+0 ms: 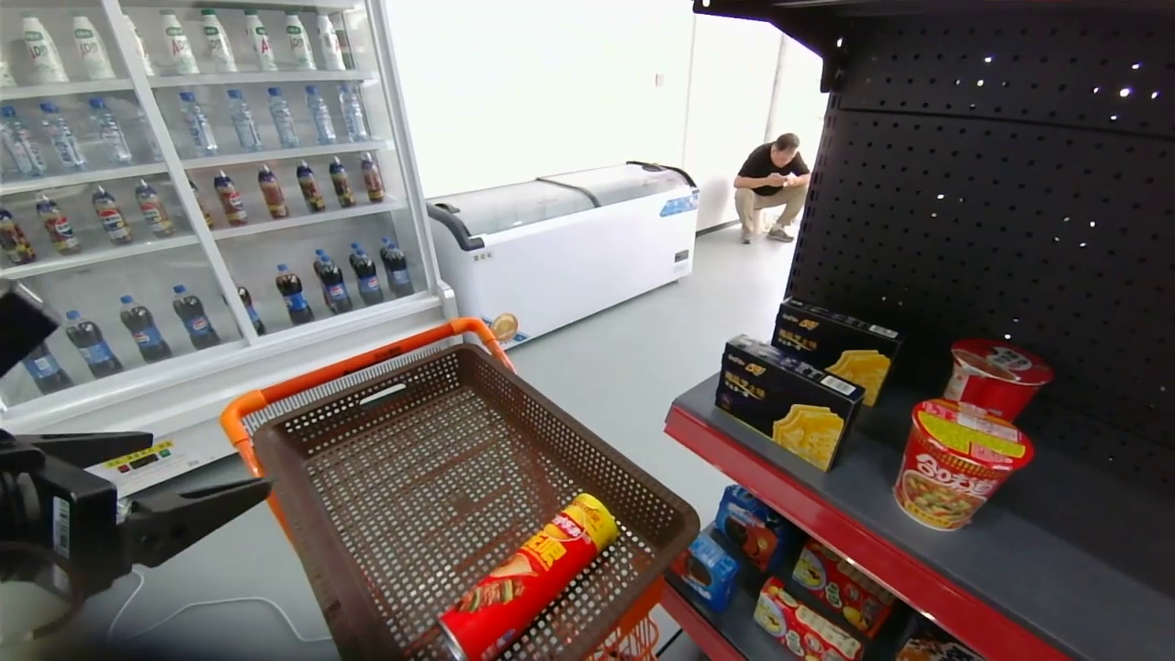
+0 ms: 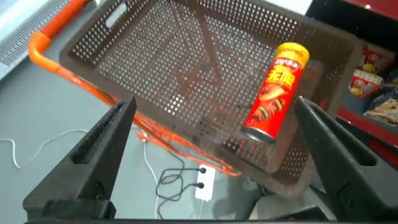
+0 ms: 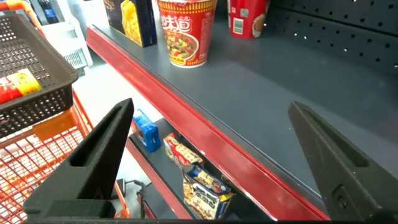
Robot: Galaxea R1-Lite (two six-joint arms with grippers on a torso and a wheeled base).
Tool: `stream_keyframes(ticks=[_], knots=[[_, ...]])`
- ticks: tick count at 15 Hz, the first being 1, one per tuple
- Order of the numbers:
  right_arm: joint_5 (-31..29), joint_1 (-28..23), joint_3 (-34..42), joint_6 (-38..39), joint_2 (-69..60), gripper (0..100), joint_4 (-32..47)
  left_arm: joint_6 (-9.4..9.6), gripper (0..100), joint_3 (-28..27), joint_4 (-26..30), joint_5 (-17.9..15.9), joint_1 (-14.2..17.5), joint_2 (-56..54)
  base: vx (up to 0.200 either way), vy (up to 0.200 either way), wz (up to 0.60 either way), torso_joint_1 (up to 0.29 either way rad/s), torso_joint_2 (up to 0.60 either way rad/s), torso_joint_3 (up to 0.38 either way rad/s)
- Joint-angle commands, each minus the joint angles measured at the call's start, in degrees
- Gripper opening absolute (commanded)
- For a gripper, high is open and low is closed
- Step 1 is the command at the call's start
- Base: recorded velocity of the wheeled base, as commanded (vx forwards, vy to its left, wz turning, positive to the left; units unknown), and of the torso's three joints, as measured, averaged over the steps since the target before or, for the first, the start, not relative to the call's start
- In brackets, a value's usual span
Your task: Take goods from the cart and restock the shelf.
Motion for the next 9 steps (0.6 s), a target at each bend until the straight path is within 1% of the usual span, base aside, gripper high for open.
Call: stream_keyframes(ticks=[1,3,4,5,6,7,8,9], knots=[[0.01,0.0,0.0,-0.02,-0.02,100,0.01,-0.14,100,2.58,-0.26,0.14,-0.12,-0.45,0.0,0.0,0.0,0.0,0.0,0.0],[0.01,0.0,0.0,-0.02,-0.02,100,0.01,-0.05,100,3.19,0.53,0.05,-0.21,-0.09,0.0,0.0,0.0,0.0,0.0,0.0],[0.01,0.0,0.0,-0.02,-0.02,100,0.01,0.21,100,2.14,2.64,0.05,-0.56,0.7,0.0,0.0,0.0,0.0,0.0,0.0],[0.01,0.0,0.0,-0.02,-0.02,100,0.01,1.0,100,0.65,5.63,0.05,-1.79,1.84,0.0,0.0,0.0,0.0,0.0,0.0],[0.01,0.0,0.0,-0.02,-0.02,100,0.01,1.53,100,-0.06,7.48,-0.3,-2.58,2.63,0.0,0.0,0.0,0.0,0.0,0.0],[0.01,0.0,0.0,-0.02,-0.02,100,0.01,2.06,100,-0.32,8.27,-3.64,-3.02,4.3,0.0,0.0,0.0,0.0,0.0,0.0],[0.01,0.0,0.0,-0.02,-0.02,100,0.01,2.14,100,-0.23,8.27,-4.87,-3.2,4.56,0.0,0.0,0.0,0.0,0.0,0.0],[0.01,0.0,0.0,-0.02,-0.02,100,0.01,5.57,100,-0.5,8.27,-9.09,-3.73,7.73,0.0,0.0,0.0,0.0,0.0,0.0]])
